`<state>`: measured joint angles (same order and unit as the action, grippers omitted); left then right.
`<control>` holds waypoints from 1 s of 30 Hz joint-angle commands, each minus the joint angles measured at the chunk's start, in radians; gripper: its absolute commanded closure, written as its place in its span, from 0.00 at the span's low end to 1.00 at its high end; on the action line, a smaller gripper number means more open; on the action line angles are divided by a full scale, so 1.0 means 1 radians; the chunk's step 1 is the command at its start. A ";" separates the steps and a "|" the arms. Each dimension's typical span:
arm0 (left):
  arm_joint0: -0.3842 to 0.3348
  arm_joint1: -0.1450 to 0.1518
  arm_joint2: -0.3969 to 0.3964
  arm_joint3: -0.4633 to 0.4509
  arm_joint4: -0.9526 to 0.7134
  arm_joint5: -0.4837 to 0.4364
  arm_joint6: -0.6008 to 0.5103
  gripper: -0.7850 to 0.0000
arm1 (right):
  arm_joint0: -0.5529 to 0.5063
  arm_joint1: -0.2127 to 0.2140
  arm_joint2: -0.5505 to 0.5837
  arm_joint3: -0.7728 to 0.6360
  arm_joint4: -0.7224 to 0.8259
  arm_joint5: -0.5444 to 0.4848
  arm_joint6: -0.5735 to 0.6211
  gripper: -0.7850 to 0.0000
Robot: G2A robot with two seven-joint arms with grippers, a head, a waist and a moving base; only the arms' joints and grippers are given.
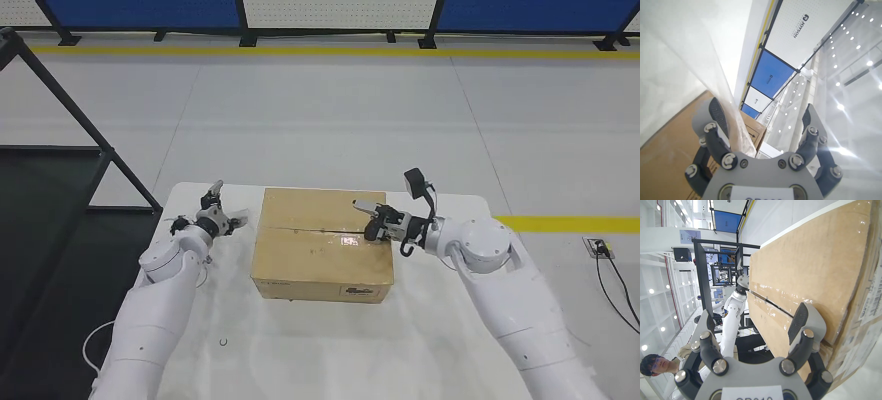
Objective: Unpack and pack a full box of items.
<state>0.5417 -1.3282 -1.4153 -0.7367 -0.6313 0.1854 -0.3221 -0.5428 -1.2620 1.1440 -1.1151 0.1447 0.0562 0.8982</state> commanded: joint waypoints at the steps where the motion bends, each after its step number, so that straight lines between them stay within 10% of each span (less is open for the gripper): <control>1: -0.001 -0.003 -0.010 0.009 -0.039 -0.047 -0.032 0.00 | 0.000 0.000 -0.003 -0.006 -0.002 0.007 -0.001 0.00; 15: 0.095 -0.010 -0.069 -0.109 -0.172 -0.321 -0.095 0.00 | 0.037 -0.008 -0.036 0.035 0.006 0.007 0.003 0.00; 30: 0.215 -0.003 -0.100 -0.338 -0.145 -0.395 -0.056 0.00 | 0.065 -0.013 -0.054 0.078 0.016 -0.012 0.014 0.00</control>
<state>0.7496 -1.3323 -1.5144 -1.0593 -0.7850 -0.2061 -0.3844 -0.4790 -1.2753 1.0903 -1.0386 0.1604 0.0448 0.9124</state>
